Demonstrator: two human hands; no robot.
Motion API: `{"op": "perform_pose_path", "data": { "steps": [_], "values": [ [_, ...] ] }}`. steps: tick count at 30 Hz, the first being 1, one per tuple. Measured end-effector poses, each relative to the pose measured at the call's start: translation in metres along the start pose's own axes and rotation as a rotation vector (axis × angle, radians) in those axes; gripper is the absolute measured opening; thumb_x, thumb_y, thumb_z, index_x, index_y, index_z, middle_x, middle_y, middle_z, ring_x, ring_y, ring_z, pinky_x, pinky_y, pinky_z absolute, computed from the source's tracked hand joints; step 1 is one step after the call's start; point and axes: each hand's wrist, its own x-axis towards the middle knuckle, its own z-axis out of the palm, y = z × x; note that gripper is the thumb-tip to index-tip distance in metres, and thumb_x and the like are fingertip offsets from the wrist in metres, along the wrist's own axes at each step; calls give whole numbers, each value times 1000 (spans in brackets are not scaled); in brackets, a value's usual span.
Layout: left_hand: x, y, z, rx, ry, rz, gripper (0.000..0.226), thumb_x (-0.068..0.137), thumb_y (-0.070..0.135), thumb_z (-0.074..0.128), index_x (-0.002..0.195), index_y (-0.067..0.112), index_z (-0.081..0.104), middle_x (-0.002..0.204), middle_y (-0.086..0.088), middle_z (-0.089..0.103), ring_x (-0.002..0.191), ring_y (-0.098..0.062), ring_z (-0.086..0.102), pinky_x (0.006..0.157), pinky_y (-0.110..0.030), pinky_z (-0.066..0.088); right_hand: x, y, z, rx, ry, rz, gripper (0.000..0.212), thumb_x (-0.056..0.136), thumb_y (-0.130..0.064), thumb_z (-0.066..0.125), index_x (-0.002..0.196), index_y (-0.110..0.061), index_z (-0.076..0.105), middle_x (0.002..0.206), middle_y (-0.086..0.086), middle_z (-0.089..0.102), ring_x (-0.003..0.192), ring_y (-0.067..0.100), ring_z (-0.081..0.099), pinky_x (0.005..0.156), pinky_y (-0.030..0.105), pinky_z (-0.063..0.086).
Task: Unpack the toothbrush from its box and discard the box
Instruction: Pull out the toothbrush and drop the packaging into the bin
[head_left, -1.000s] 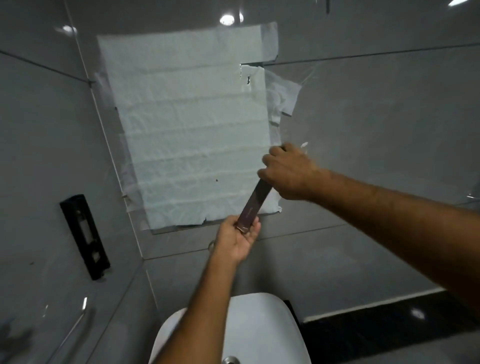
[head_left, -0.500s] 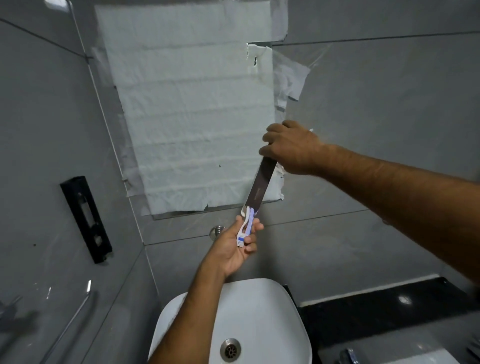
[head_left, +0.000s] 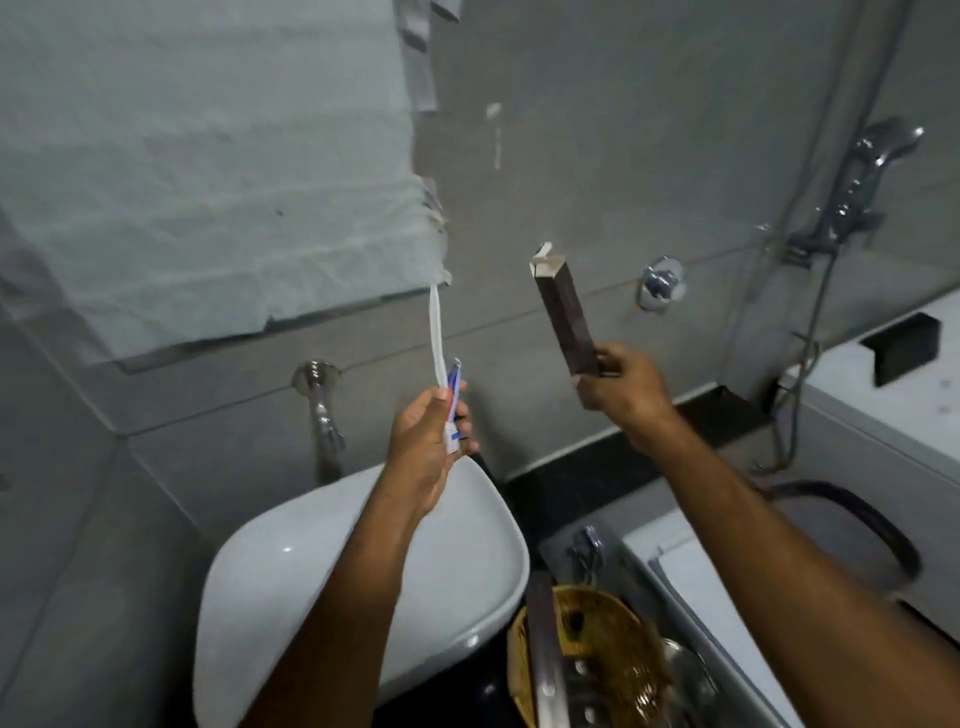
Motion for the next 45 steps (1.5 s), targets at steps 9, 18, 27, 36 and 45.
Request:
{"op": "perform_pose_path", "data": {
  "steps": [9,18,27,36,45],
  "values": [
    [-21,-193,151,175,19,-258,20,92,24,46,82,16,62,73,0,62,67,-13,60,61,-31,52,-41,189,-90,101,54,377,36,80,3,74,108,-19,70,92,-2,71,89,27,70,74,42,62],
    [-81,-422,230,338,194,-654,25,95,27,44,94,13,64,88,-10,66,76,-20,59,72,-41,51,-96,413,-153,-115,53,853,27,72,-3,75,94,-18,73,86,8,76,80,32,73,77,51,61],
    [-137,-596,144,499,346,-1019,28,95,18,44,96,-2,64,74,-5,57,58,-15,45,55,-29,34,-184,574,-111,-466,-246,1089,20,79,-13,68,98,-10,74,88,15,75,78,32,72,69,41,61],
    [-143,-682,95,539,473,-1132,32,93,20,47,108,-3,65,111,-32,67,90,-46,64,74,-50,51,-181,674,-53,-586,-345,1164,24,77,-16,75,98,-6,66,85,12,70,74,27,71,65,43,63],
    [-151,-692,94,542,407,-1074,34,97,23,46,115,0,63,108,-25,68,86,-34,63,69,-31,45,-171,691,-40,-537,-219,1053,30,84,-33,75,70,-17,54,67,-1,57,69,19,63,53,28,47]
  ]
}}
